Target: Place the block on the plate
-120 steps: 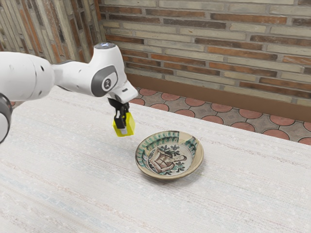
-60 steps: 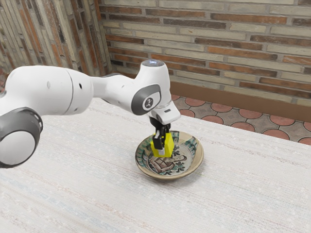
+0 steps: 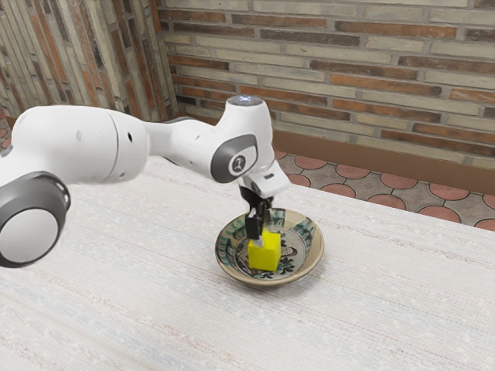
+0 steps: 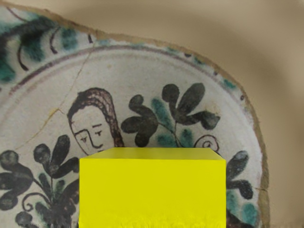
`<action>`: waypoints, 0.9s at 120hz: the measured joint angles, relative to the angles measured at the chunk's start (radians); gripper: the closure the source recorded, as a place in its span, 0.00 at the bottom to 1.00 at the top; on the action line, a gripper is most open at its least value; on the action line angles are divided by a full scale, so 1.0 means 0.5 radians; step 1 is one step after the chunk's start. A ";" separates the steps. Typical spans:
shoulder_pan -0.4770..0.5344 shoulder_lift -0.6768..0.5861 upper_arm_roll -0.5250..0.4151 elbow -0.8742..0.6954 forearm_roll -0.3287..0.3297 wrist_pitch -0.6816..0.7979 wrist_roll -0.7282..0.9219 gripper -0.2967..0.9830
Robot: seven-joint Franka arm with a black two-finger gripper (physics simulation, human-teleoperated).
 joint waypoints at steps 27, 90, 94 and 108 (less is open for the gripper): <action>0.118 -0.170 0.089 0.002 0.019 -0.202 -0.154 0.25; 0.454 -0.629 0.182 0.124 0.095 -0.696 -0.775 0.23; 0.460 -0.669 0.172 0.122 0.110 -0.722 -0.805 0.23; 0.463 -0.765 0.161 0.111 0.139 -0.784 -0.896 0.23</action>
